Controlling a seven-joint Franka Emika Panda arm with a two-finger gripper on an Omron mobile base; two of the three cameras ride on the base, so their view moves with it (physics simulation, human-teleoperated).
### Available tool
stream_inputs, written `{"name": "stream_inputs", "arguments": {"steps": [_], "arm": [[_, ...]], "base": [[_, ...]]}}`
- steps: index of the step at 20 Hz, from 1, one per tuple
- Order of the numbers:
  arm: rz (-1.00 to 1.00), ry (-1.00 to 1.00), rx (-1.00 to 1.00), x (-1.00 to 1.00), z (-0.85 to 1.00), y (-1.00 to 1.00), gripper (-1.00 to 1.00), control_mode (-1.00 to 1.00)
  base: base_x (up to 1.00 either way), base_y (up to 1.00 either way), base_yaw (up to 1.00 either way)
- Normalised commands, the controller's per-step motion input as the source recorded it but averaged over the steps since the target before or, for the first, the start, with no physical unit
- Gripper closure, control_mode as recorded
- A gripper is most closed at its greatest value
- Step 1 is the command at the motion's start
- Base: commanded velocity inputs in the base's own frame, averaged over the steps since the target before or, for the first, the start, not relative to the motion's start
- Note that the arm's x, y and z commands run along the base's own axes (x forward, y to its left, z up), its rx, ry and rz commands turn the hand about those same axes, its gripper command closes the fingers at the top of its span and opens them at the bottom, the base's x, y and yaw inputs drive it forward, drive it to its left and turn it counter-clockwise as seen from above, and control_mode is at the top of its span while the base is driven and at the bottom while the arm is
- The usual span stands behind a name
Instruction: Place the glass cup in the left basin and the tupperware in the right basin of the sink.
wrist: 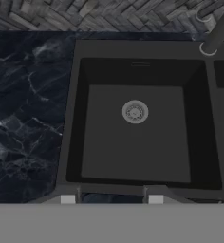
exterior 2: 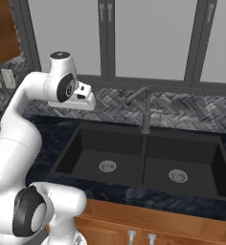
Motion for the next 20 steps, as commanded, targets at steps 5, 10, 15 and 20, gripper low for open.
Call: {"name": "stream_inputs", "arguments": {"steps": [5, 10, 15, 20], "arm": [[0.00, 0.01, 0.00, 0.00, 0.00, 0.01, -1.00, -1.00], [0.00, 0.00, 0.00, 0.00, 0.01, 0.24, -1.00, -1.00], [0.00, -0.01, 0.00, 0.00, 0.10, 0.50, -1.00, -1.00], [0.00, 0.00, 0.00, 0.00, 0.04, 0.61, -1.00, -1.00]], "base": [[0.00, 0.00, 0.00], [0.00, 0.00, 0.00], [0.00, 0.00, 0.00], [0.00, 0.00, 0.00]]}}
